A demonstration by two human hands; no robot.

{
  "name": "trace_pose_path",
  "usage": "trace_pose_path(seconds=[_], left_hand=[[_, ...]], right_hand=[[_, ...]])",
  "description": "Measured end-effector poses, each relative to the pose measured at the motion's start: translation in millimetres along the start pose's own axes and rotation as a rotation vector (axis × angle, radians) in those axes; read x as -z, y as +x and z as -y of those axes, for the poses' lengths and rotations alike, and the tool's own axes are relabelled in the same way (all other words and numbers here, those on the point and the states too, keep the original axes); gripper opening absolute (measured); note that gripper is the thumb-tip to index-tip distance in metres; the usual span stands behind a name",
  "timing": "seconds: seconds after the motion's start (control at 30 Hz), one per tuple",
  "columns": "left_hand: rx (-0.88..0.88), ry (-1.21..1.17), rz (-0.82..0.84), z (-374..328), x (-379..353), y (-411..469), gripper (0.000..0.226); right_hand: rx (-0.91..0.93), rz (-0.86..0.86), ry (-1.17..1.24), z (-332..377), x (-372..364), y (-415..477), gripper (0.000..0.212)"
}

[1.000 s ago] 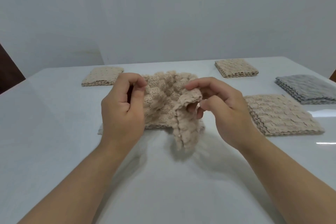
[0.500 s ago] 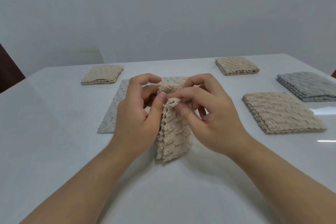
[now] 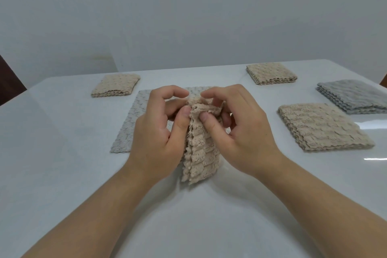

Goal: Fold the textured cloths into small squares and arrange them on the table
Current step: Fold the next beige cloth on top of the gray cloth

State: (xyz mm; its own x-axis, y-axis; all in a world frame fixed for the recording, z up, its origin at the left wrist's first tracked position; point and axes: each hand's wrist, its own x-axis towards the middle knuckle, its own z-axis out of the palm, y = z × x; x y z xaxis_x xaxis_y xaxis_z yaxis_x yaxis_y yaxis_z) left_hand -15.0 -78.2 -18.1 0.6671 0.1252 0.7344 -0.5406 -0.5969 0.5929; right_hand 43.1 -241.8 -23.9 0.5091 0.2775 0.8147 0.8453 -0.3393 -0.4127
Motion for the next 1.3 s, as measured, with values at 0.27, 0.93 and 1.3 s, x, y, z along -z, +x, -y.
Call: trace_pose_path(seconds=[0.27, 0.93, 1.3], left_hand=[[-0.031, -0.069, 0.068, 1, -1, -3, 0.045], [-0.016, 0.375, 0.222, 12, 0, 3, 0.02], [0.018, 0.216, 0.185, 8, 3, 5, 0.017]], right_hand=[[-0.019, -0.037, -0.035, -3, -2, 0, 0.025], [-0.159, -0.166, -0.023, -3, 2, 4, 0.014], [-0.195, -0.119, -0.143, -11, 5, 7, 0.033]])
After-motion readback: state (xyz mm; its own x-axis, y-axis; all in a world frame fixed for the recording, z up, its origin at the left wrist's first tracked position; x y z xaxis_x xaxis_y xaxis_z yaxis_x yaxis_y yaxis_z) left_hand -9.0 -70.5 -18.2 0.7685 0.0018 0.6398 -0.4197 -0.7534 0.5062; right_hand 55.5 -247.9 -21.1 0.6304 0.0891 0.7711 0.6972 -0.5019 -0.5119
